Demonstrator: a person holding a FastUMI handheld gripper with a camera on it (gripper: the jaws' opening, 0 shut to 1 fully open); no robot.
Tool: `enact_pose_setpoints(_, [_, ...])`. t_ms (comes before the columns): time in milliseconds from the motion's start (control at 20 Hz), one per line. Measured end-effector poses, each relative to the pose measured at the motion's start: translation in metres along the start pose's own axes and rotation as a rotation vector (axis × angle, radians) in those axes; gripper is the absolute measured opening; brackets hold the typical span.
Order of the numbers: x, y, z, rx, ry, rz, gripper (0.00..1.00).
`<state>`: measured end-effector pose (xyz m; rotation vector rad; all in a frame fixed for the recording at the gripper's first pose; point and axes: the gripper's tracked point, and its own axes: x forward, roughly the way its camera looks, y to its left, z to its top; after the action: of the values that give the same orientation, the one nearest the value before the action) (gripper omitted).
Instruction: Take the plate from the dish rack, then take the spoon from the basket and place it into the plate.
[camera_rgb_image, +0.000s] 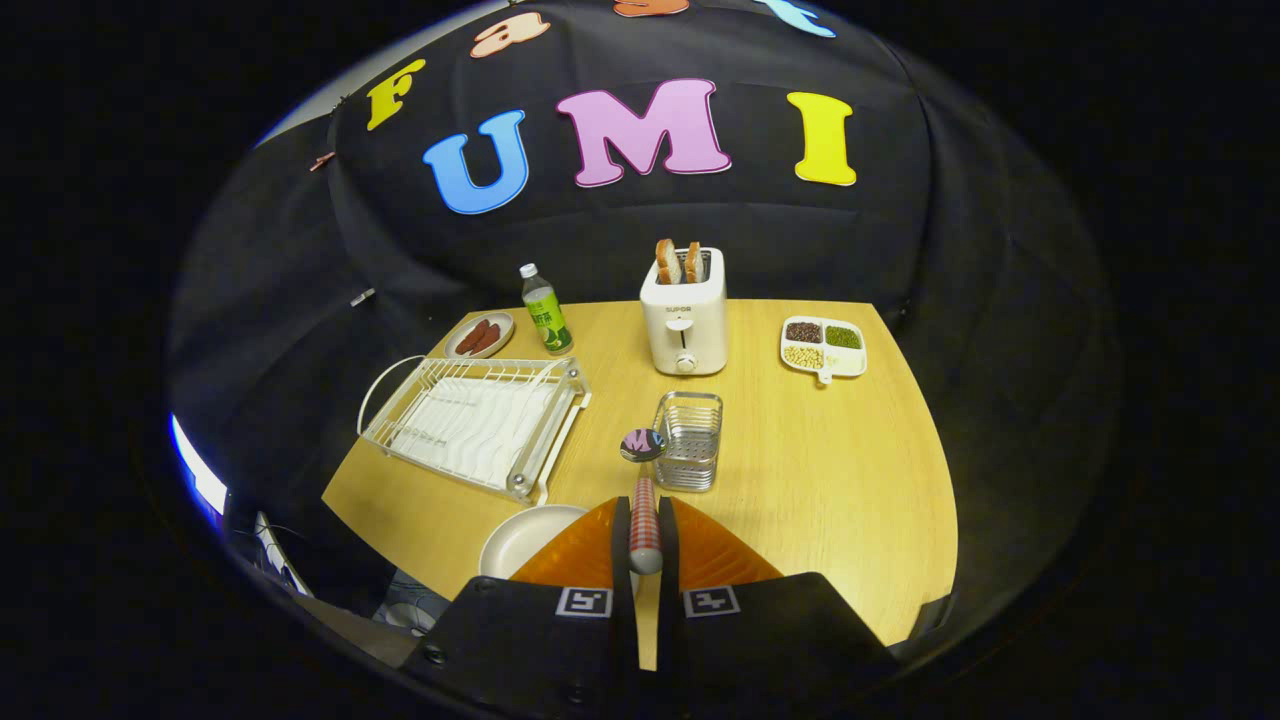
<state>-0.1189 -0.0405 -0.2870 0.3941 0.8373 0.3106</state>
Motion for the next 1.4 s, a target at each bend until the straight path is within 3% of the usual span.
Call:
enact_pose_setpoints(450, [0.041,0.067,-0.101,-0.061,0.174,0.072,0.11])
enact_pose_setpoints(950, [0.079,0.080,-0.129,-0.093,0.236,0.094,0.14])
enact_pose_setpoints(1400, [0.086,0.054,-0.174,-0.145,0.361,0.012,0.21])
